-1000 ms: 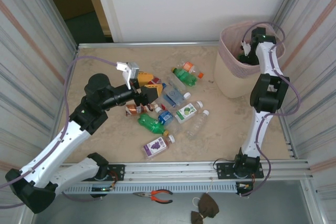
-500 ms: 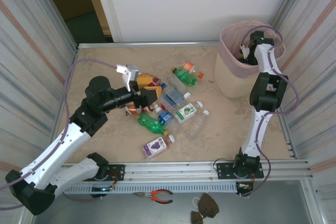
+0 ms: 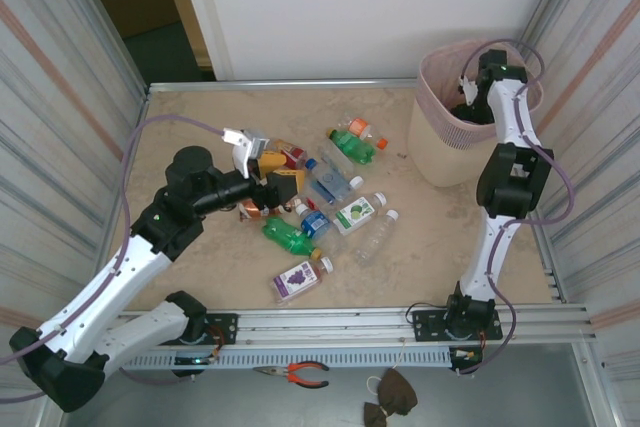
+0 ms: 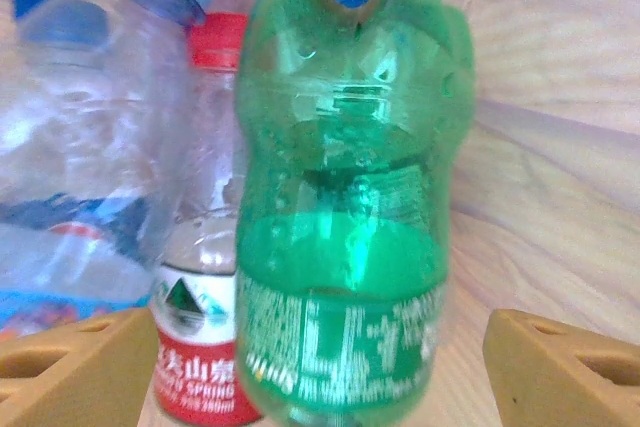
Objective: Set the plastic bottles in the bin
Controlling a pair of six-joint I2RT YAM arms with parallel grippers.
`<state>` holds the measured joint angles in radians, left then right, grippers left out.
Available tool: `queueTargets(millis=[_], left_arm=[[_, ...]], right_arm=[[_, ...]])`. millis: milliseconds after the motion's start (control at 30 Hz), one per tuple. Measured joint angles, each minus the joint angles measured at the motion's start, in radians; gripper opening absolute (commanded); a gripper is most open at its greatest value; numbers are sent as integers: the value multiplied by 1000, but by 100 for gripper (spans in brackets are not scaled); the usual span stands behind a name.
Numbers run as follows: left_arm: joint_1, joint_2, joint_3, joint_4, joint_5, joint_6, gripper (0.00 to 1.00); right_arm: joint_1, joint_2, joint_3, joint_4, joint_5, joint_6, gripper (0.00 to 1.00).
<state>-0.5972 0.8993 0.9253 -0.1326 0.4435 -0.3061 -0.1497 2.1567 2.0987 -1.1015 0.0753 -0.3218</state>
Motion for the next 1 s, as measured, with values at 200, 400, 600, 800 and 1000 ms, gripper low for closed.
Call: queueTargets(millis=[200,400,600,800,1000], left_arm=[[0,3,25,-94,0,49,73],[-14,23,50,-202,-13,109,73],[-79,61,64,-320,-59,174,73],[-203,126,94,-452,-162,237,73],[-330,204,105,-573,-268,265,74]], right_arm=[[9,-104,19,-8,0,8,84],[21,-198,21,-12,-19,37,84],[34,-285,18,-8,-77,87,84],[46,-409,-32,23,-151,158,83],[74,-540,-111,76,-228,210,84]])
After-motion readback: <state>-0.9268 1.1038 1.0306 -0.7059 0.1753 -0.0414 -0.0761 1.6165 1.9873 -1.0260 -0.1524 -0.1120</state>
